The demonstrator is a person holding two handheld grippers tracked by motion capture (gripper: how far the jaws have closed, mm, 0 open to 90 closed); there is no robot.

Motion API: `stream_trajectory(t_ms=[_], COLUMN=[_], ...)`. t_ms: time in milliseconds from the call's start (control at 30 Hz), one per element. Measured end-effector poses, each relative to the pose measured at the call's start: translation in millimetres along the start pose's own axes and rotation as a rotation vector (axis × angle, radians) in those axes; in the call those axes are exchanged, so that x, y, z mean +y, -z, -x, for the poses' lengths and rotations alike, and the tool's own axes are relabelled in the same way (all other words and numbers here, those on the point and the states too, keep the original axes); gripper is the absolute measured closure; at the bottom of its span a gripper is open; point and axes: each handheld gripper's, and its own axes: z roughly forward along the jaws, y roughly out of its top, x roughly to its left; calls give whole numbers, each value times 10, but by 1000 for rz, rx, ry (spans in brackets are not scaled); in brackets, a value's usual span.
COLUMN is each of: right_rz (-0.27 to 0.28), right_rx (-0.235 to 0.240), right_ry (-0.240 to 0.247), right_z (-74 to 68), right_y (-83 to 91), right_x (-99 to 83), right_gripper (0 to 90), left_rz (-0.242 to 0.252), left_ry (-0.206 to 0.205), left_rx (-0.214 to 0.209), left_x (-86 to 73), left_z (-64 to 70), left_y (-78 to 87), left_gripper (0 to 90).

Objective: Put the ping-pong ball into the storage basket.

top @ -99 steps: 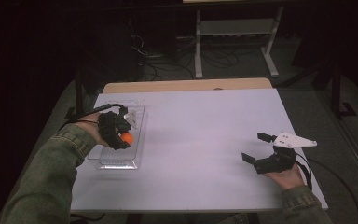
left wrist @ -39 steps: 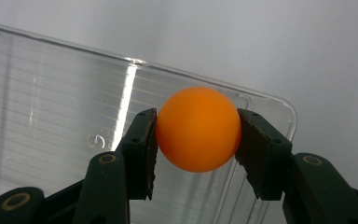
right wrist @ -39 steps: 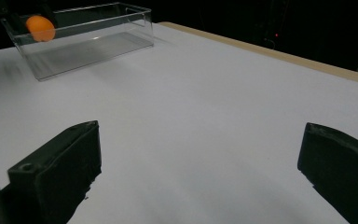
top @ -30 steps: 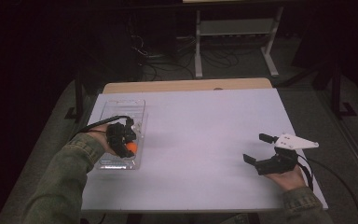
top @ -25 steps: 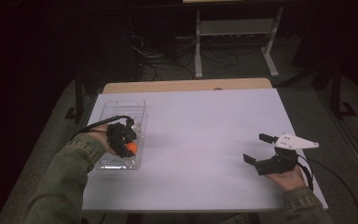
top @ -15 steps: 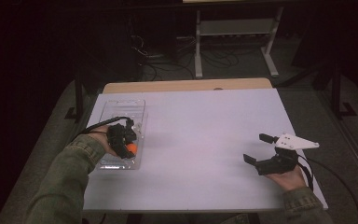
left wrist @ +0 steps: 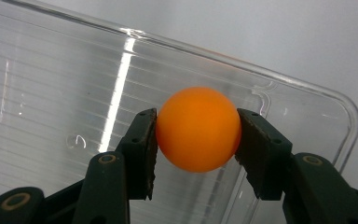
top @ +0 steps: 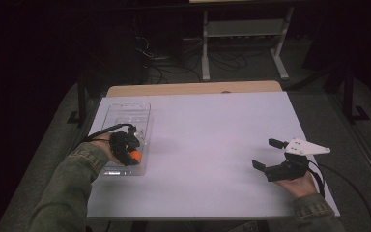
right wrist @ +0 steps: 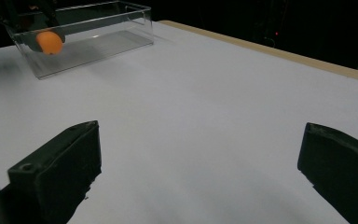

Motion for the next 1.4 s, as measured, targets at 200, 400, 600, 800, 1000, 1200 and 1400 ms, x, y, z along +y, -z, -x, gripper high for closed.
stream_trajectory(t_ms=[200,400,600,800,1000,1200,1400], right_rz=[1,2,-1,-3,-4,-5,-6], right_rx=[0,1,1,2,3,4,5], right_ry=[-1,-1,-1,-1,-1,-1,-1], right_z=[0,2,1,-1,-2,-9,-11], right_y=[2,3,0,-2,-3,-3,-2], right_x=[1,0,-1,-1,-1,1,0], right_gripper=[0,0,0,0,0,0,0], left_rz=[7,-2,-6,13,34,52,85], left_ry=[-2,-3,13,30,49,83,122], left_rx=[-3,-3,4,35,68,77,97], left_x=[20,30,23,10,-12,-37,-59], left_z=[2,1,-13,-18,-16,-25,-43], left_y=[-19,-36,-29,15,83,136,197], left_gripper=[499,495,486,427,343,293,221])
